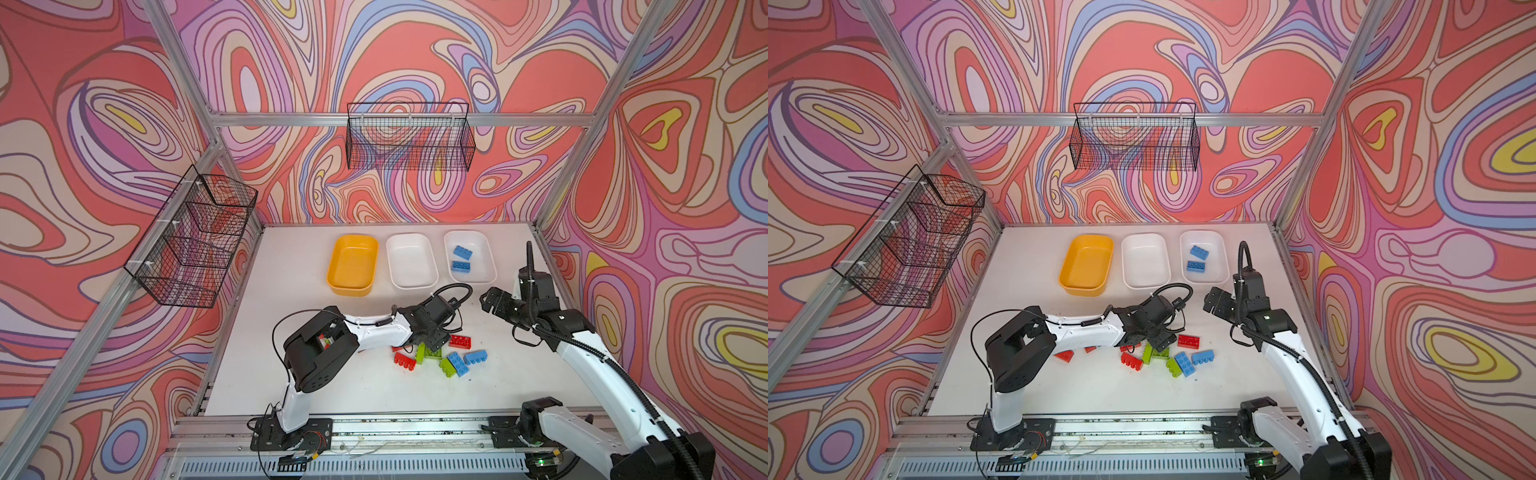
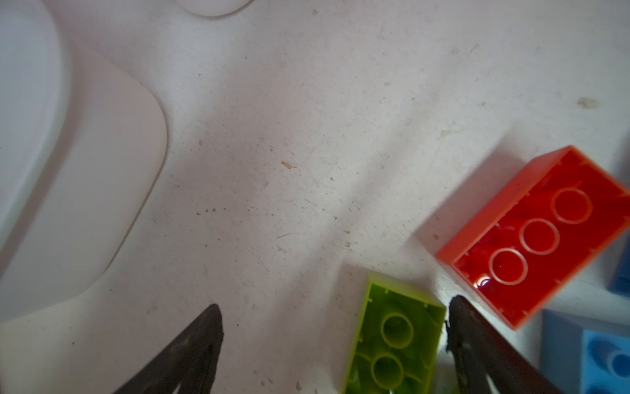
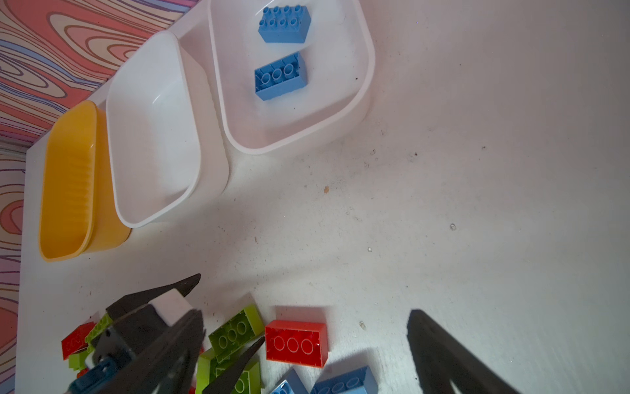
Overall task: Sort the legos into containers by color
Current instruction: 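Grasp a lime-green brick with the left gripper while the right arm withdraws, then carry the green brick with the left gripper and drop it into the middle white tub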
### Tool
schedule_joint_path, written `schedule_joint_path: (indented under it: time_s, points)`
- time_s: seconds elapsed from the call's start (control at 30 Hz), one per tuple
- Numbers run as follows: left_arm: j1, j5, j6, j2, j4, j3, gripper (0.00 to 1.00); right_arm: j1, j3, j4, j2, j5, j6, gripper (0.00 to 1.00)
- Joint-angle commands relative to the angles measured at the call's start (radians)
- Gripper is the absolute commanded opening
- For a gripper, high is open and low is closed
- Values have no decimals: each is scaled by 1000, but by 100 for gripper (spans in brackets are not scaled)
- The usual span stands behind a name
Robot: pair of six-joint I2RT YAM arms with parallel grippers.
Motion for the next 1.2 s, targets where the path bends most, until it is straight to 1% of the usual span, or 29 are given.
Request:
schedule_joint_path:
  time_s: [0.0, 0.17, 0.4, 0.5, 0.6, 0.73, 0.8, 0.9, 1.03, 1.1, 1.17]
  points:
    - [1, -25, -2, 32, -47, 35, 84, 5, -25, -24, -27, 26, -1, 98]
    - [0, -5, 26, 53, -172, 88, 75, 6, -32, -38, -39, 35, 0, 98]
    - [3, -3, 41, 53, -233, 90, 70, 6, -29, -52, -60, 48, -6, 98]
    - [4, -9, 32, 56, -244, 94, 64, 5, -30, -56, -67, 54, -5, 98]
    - [4, -11, 18, 60, -258, 106, 57, 5, -31, -71, -80, 86, -7, 98]
    - [4, -14, 9, 69, -278, 120, 49, 5, -33, -72, -102, 74, -3, 98]
    - [4, -15, 12, 75, -286, 126, 39, 5, -35, -71, -109, 71, -3, 98]
    - [4, -18, 18, 88, -307, 146, 27, 5, -34, -72, -110, 76, -7, 98]
    - [5, -28, 23, 99, -316, 162, 19, 6, -26, -81, -111, 78, -9, 98]
    - [7, -30, 24, 103, -322, 170, 18, 5, -21, -88, -119, 79, -11, 98]
    - [10, -29, 21, 104, -324, 171, 12, 5, -20, -91, -130, 80, -10, 98]
